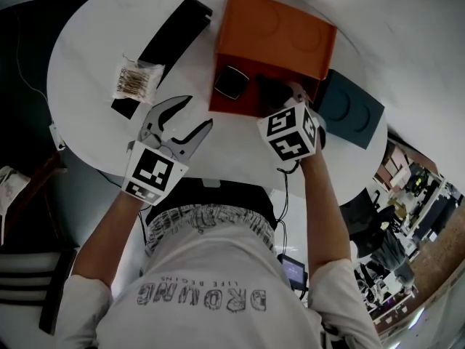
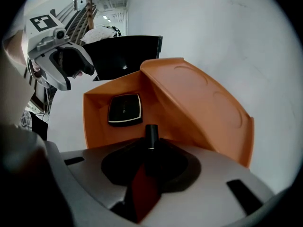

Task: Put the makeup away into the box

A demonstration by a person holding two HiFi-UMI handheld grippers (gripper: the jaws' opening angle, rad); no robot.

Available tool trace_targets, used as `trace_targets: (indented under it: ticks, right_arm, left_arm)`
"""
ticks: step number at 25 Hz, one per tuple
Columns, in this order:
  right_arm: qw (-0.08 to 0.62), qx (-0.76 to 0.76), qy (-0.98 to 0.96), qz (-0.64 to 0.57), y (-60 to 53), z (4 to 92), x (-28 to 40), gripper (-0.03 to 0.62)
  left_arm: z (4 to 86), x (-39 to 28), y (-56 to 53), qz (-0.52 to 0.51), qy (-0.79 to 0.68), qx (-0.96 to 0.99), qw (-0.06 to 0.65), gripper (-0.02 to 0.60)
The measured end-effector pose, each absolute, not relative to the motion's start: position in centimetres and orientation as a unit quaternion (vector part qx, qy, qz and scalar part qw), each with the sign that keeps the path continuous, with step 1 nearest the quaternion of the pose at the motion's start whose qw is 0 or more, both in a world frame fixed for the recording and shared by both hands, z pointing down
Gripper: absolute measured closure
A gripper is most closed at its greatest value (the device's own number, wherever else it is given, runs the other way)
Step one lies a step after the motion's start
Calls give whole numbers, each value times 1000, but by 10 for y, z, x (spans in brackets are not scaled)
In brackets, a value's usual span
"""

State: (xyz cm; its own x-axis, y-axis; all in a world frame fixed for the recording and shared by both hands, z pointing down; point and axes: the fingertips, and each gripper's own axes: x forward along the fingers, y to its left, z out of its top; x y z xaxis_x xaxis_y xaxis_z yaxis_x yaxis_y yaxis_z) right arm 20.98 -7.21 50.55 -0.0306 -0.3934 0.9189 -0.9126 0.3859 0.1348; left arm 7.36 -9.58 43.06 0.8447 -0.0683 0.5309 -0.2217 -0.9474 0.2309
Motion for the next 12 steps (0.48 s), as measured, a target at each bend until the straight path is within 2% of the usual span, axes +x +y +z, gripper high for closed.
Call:
trace_targets:
  ticks: [12]
  right_arm:
    - [514,488,-664,238,-73,511,205,485]
  left_arm:
    - [431,74,-98,269,-77,950,142,324]
